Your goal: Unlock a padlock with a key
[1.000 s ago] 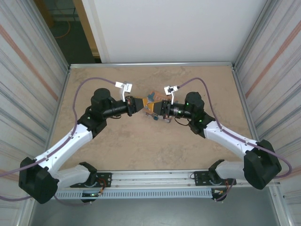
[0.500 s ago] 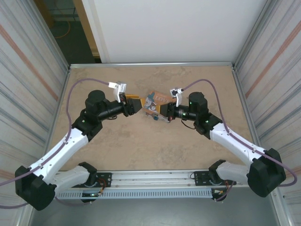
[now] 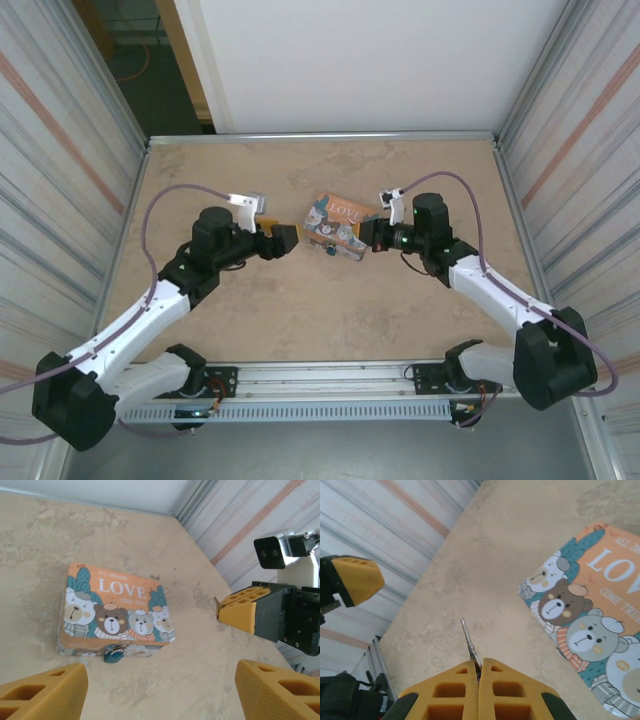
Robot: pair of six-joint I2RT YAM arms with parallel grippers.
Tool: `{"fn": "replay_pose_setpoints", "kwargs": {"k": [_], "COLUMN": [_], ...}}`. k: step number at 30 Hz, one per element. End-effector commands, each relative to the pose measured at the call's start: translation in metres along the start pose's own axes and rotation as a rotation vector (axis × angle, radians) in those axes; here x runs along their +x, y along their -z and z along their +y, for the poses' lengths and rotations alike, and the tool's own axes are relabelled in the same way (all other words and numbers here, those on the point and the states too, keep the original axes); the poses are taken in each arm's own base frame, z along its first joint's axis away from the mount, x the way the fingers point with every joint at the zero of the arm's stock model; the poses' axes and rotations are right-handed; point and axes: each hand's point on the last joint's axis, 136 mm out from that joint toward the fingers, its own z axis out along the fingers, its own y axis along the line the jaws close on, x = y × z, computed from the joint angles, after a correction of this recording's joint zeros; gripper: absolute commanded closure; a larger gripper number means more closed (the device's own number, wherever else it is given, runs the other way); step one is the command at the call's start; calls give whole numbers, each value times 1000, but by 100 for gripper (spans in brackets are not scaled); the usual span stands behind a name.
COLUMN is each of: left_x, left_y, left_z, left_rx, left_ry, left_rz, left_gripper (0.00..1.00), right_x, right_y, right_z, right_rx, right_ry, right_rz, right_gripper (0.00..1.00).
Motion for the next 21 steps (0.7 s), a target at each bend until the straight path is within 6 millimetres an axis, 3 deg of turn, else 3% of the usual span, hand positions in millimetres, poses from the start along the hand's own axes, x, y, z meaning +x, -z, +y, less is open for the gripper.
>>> {"fn": "replay_pose_setpoints", "kwargs": {"k": [1, 11, 21], "left_x": [5, 40, 64], "left_y": [-7, -41, -75], "left_z": [14, 30, 34], "left_rx": [-44, -37, 25], "left_ry": [2, 65, 124], "left_rz": [-6, 122, 225], "left_gripper": [22, 22, 28], "right_x": [4, 9, 12], "right_y": [-7, -28, -44], "right_z": [-13, -47, -75], "right_rx": [-9, 22, 50], "right_ry": [-23, -129, -206], "right_rz": [10, 40, 64], "right_gripper": [99, 100, 100]}}
